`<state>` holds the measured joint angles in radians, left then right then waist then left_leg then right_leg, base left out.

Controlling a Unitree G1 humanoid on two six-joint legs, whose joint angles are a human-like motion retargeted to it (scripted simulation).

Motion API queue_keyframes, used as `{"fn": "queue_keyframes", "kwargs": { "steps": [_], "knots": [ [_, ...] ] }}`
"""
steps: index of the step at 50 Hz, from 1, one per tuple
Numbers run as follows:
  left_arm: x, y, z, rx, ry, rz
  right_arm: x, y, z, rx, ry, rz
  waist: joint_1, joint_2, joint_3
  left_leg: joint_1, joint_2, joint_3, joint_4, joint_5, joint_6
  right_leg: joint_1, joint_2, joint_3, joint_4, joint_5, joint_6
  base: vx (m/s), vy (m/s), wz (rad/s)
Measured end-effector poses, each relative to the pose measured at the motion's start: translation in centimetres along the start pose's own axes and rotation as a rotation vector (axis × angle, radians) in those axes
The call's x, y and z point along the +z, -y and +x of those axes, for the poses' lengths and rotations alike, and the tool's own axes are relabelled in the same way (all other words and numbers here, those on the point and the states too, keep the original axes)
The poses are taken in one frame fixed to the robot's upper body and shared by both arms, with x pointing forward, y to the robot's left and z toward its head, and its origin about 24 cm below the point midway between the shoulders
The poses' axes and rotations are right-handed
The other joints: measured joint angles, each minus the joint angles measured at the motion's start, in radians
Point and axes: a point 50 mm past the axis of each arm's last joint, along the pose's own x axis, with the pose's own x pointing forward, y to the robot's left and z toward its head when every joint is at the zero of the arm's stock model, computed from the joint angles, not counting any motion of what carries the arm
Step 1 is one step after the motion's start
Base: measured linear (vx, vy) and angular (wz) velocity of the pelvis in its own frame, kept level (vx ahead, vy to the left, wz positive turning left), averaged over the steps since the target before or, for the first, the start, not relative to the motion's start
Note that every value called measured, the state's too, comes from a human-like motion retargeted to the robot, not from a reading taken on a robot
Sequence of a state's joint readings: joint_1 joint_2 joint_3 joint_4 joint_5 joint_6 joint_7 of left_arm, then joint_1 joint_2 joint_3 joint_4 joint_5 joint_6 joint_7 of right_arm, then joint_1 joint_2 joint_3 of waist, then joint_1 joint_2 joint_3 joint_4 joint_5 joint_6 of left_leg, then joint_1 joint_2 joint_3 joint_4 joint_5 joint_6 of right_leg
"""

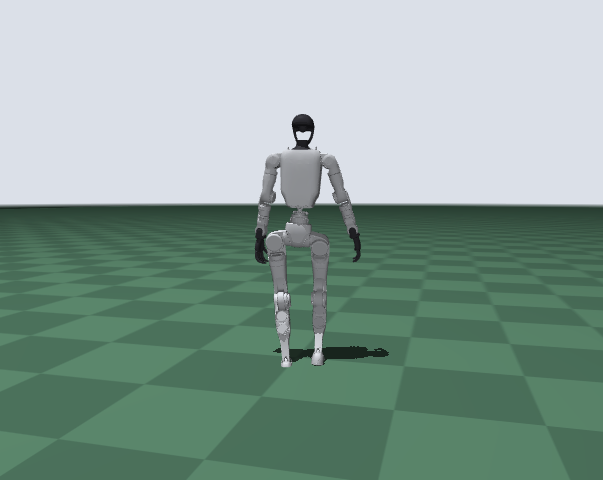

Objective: Walk

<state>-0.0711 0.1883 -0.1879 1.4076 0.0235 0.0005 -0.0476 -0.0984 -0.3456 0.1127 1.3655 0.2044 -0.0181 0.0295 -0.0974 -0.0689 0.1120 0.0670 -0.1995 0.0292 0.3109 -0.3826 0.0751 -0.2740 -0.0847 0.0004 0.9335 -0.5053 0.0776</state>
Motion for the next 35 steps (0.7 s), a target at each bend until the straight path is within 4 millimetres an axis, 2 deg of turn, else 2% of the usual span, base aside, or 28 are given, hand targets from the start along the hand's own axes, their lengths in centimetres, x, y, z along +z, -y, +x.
{"fn": "queue_keyframes", "kwargs": {
  "steps": [3,5,8,13,15,19,23,25,26,30,32,35],
  "knots": [
    [0.0,0.1,0.0,0.007,-0.011,-0.011,0.3,0.0,0.0,-0.010,0.021,0.052,-0.045,-0.027,0.007,0.015,-0.032,0.004,-0.013,-0.008,-0.003,-0.163,-0.060,-0.009,0.211,0.004,0.003,0.27,-0.06,-0.12],
    [0.1,0.0,0.0,0.016,-0.011,-0.023,0.2,0.0,0.0,-0.014,0.026,0.079,-0.075,-0.034,0.010,0.031,-0.033,0.006,-0.024,-0.011,-0.007,-0.260,-0.085,-0.018,0.260,0.015,0.005,0.38,-0.06,-0.11],
    [1.0,-0.3,0.0,0.036,0.020,-0.041,0.5,0.1,0.0,-0.024,0.037,0.105,-0.110,0.007,0.008,0.088,0.023,0.008,-0.122,0.021,-0.025,-0.383,-0.062,-0.053,0.153,0.068,0.011,0.50,-0.08,-0.21],
    [2.1,-1.0,0.0,0.072,0.083,-0.018,-0.9,0.3,-0.1,-0.052,0.007,0.118,-0.129,0.051,0.030,0.145,0.109,0.044,-0.069,0.005,-0.067,-0.423,0.010,-0.089,-0.194,0.181,0.053,0.58,-0.11,-0.32],
    [2.1,-1.1,0.0,0.083,0.095,-0.011,-1.8,0.4,-0.3,-0.062,-0.020,0.110,-0.128,0.048,0.031,0.153,0.115,0.040,0.010,-0.003,-0.085,-0.430,0.025,-0.084,-0.224,0.205,0.055,0.62,-0.15,-0.39],
    [0.9,-1.3,-0.1,0.094,0.076,-0.020,-3.8,0.4,-0.6,-0.067,-0.081,0.062,-0.127,0.076,0.035,0.133,0.183,0.018,0.296,0.013,-0.130,-0.380,0.089,-0.097,-0.160,0.270,0.016,0.65,-0.15,-0.29],
    [-0.8,-1.1,-0.2,0.080,0.035,-0.009,-5.0,0.4,-0.8,-0.052,-0.109,0.005,-0.116,0.145,0.049,0.028,0.323,0.011,0.710,0.156,-0.172,-0.294,0.203,-0.130,-0.109,0.259,-0.051,0.61,-0.12,-0.31],
    [-1.1,-1.2,-0.3,0.070,0.028,0.011,-5.1,0.6,-0.8,-0.049,-0.105,-0.012,-0.102,0.166,0.052,-0.040,0.381,0.018,0.883,0.199,-0.155,-0.246,0.244,-0.137,-0.102,0.223,-0.079,0.61,-0.10,-0.32],
    [-1.1,-1.3,-0.3,0.068,0.030,0.022,-4.9,0.8,-0.8,-0.052,-0.100,-0.018,-0.092,0.168,0.053,-0.077,0.403,0.024,0.951,0.186,-0.130,-0.221,0.255,-0.135,-0.104,0.204,-0.087,0.62,-0.10,-0.29],
    [-0.3,-1.9,-0.3,0.063,0.055,0.057,-3.9,1.5,-0.7,-0.065,-0.065,-0.039,-0.040,0.161,0.057,-0.242,0.440,0.039,1.128,0.040,-0.030,-0.110,0.279,-0.108,-0.130,0.136,-0.097,0.62,-0.09,-0.33],
    [0.2,-2.1,-0.3,0.067,0.073,0.063,-3.1,1.8,-0.7,-0.066,-0.041,-0.047,-0.006,0.153,0.059,-0.323,0.423,0.045,1.120,-0.035,-0.002,-0.047,0.281,-0.083,-0.157,0.106,-0.093,0.62,-0.06,-0.47],
    [0.3,-2.1,-0.4,0.073,0.089,0.049,-1.9,2.0,-0.5,-0.068,-0.001,-0.056,0.045,0.142,0.058,-0.417,0.377,0.060,0.990,-0.118,0.009,0.052,0.277,-0.035,-0.212,0.066,-0.086,0.63,-0.03,-0.59]
  ]
}}
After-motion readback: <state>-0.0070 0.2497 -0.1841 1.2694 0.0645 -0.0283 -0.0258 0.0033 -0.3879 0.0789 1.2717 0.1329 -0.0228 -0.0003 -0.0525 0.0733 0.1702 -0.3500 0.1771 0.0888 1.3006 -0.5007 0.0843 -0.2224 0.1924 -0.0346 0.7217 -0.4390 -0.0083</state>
